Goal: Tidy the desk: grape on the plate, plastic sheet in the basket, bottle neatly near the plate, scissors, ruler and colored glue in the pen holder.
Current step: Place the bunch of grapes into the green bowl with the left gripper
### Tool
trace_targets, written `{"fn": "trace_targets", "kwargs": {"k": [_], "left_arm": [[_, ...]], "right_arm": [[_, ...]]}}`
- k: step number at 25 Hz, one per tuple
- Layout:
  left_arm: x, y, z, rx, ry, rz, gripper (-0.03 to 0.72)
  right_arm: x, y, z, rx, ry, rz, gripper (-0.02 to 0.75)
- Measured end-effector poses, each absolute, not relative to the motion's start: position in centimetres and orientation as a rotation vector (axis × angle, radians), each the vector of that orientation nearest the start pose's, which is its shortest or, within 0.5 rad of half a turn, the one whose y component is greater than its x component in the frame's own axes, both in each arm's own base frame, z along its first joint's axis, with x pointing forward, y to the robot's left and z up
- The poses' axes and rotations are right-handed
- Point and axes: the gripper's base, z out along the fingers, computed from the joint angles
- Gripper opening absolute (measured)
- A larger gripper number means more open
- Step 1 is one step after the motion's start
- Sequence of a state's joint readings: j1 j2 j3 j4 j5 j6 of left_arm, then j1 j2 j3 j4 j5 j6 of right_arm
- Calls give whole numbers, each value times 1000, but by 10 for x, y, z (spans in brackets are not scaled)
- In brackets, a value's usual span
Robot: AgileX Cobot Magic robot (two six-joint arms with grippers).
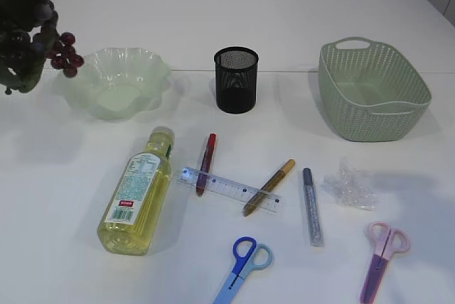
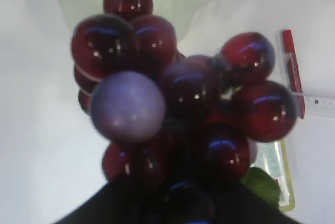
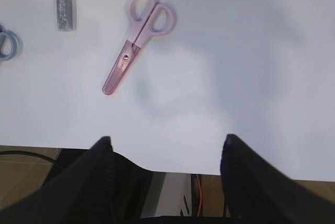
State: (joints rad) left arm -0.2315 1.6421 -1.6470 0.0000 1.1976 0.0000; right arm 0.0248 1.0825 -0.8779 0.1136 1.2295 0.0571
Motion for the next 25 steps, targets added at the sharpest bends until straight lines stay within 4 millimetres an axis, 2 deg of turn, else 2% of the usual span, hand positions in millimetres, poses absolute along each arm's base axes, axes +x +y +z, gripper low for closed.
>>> {"fn": "trace_targets", "kwargs": {"k": [6, 16, 19, 22, 25], "left_arm": [[346, -74, 369, 284, 2581, -55, 155], [370, -78, 387, 250, 2249, -69, 155], [385, -82, 379, 228, 2200, -86, 155], [403, -86, 359, 222, 2197, -93, 155], [424, -91, 330, 222, 2206, -96, 155]], "right_arm": [[173, 14, 295, 85, 2916, 176, 498], [173, 14, 295, 85, 2914, 176, 496], [173, 14, 295, 85, 2914, 176, 496], [173, 14, 295, 85, 2914, 176, 496], [173, 14, 295, 85, 2914, 176, 496]]}}
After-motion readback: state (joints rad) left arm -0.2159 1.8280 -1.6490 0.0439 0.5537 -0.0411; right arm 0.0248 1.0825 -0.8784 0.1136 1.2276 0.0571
